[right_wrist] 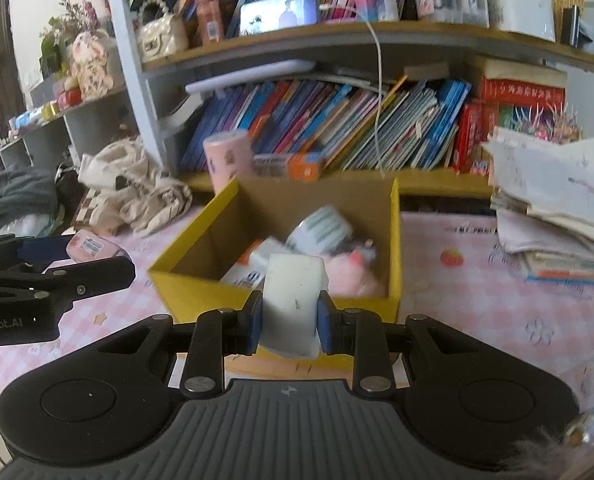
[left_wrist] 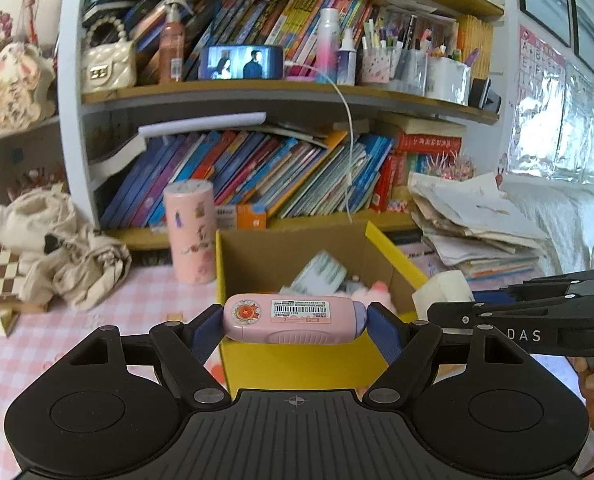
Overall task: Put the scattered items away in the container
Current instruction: 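Lift the pencil case and eraser and carry both toward the yellow box, then lower the eraser into the box and open the right tool while the left lowers the pencil case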
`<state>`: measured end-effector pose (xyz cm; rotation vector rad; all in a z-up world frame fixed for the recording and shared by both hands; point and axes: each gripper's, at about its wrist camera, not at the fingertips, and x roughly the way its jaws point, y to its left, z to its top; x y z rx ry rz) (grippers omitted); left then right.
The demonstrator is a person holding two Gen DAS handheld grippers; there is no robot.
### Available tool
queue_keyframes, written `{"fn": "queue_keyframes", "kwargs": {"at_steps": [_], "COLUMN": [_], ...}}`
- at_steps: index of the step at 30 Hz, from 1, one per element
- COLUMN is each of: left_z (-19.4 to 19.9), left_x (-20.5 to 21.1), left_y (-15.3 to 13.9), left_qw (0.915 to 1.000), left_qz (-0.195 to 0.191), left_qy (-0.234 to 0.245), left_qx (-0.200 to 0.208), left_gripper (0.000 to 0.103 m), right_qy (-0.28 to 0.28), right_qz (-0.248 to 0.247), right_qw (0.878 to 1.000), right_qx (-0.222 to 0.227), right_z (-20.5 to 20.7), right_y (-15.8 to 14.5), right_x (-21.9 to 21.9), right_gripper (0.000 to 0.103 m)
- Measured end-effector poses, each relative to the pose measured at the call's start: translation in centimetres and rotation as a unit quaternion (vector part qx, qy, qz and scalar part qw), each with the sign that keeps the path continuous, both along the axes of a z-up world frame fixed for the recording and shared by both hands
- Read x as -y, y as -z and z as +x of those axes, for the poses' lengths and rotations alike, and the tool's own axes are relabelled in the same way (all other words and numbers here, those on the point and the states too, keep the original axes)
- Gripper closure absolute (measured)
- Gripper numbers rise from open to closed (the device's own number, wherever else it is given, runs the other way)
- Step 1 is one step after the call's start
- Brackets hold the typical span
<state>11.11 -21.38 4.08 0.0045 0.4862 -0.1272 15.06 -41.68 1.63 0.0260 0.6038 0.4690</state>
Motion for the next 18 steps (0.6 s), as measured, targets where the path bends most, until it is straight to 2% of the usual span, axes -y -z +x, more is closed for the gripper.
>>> {"fn": "queue_keyframes", "kwargs": {"at_steps": [5,10,18], "left_z": [3.0,6.3,10.2], "left_x": [1.1,1.9,2.4], "left_y": [0.0,1.2,3.6], "left_qw": [0.9997,0.9991,0.9964], "left_qz": [0.023,0.042,0.076], "left_qy": [0.0,-0.009,-0.022], "left_qx": [0.002,-0.005,-0.031], "left_gripper": [0.025,0.025,0.025], "right_qy": [-0.003,-0.011,-0.034], "right_qz": [-0.004,-0.021,-0.062], "right_qw": [1.0,0.999,0.997], "right_qx": [0.02,0.029,0.012], "right_z": [3.3,7.3,13.3], "right_y": [-0.4,0.2,2.3], "right_x": [0.4,-0.5,-2.8], "right_gripper": [0.077,0.077,0.077]}}
